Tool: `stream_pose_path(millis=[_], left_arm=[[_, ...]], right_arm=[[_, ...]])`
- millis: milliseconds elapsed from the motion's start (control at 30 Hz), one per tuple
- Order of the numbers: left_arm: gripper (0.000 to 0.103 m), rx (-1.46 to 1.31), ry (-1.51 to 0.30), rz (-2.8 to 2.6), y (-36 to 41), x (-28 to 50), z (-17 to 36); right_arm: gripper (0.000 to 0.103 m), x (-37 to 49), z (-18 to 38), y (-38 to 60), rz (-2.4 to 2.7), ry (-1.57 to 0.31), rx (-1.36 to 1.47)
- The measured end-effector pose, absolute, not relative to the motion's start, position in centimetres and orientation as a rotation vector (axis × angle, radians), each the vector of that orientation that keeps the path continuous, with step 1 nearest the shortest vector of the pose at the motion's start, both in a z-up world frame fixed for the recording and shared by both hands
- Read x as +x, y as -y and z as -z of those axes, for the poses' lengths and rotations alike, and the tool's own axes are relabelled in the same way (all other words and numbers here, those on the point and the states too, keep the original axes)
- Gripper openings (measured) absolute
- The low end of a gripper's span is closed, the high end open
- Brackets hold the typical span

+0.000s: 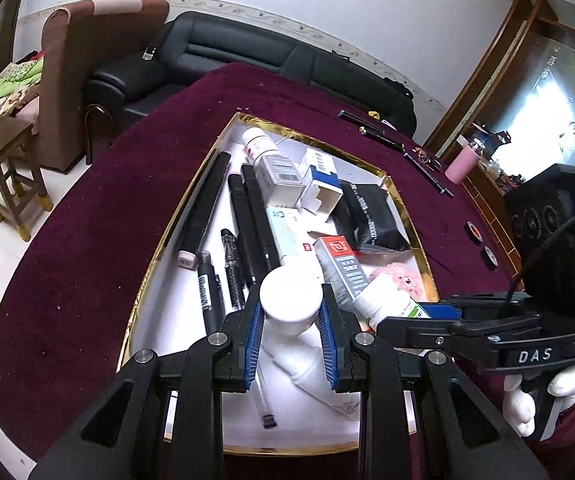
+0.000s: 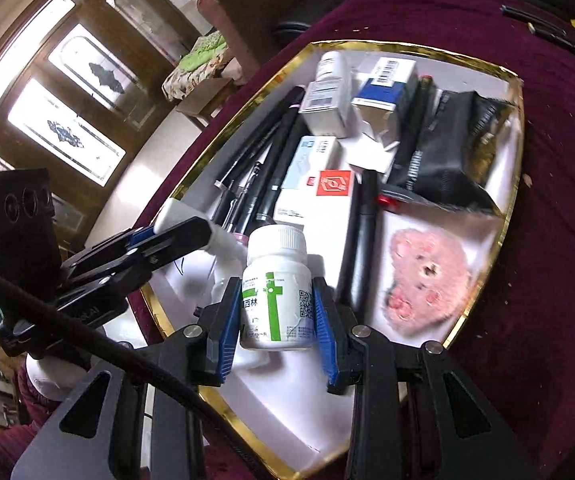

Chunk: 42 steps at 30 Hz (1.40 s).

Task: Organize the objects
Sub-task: 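Carry dropper bottle and pill bottle over the white box, lowering, then open both tools to drop the bottles into the white box, then lift both open tools away from the white box toward the tape rolls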

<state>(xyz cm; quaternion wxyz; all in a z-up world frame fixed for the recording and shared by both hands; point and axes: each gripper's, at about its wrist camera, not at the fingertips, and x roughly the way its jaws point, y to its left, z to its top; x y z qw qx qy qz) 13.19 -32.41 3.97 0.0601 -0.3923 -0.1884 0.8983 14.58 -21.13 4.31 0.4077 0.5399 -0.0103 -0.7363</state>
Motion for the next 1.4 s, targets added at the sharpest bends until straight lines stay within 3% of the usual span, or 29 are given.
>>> stream_pose_path(millis=[300,433,733,967,1100,1233,1400], left_arm=[[0.026,-1.159,0.646,-2.744,33.8,13.4,-4.1],[0.048,-1.143,0.672,-2.752,34.4,13.6,-4.3],[0.070,-1.059,0.743,-2.757,35.3,14.4,-5.2],[0.073,-0.909,0.736,-2.749,34.7,15.1,-7.1],[0.100,-0.727,0.864,-2.568,34.0,15.3,-8.6],[0.101,-0.598,0.960,-2.363,32.4,14.2,-10.0],[0.101,-0.627,0.899,-2.259,27.5,11.6,-11.4]], right_arm=[[0.032,15.0,-4.7,22.8,1.872,-0.050,1.338],[0.032,15.1,-4.9,23.4,1.879,-0.055,1.334],[0.040,14.8,-4.8,23.7,1.893,-0.050,1.344],[0.040,14.9,-6.7,21.7,1.989,-0.050,1.272],[0.040,14.8,-7.9,19.3,2.072,-0.060,1.221],[0.040,14.3,-8.4,16.3,2.140,-0.041,1.208],[0.040,13.5,-8.0,10.6,2.234,-0.005,1.233]])
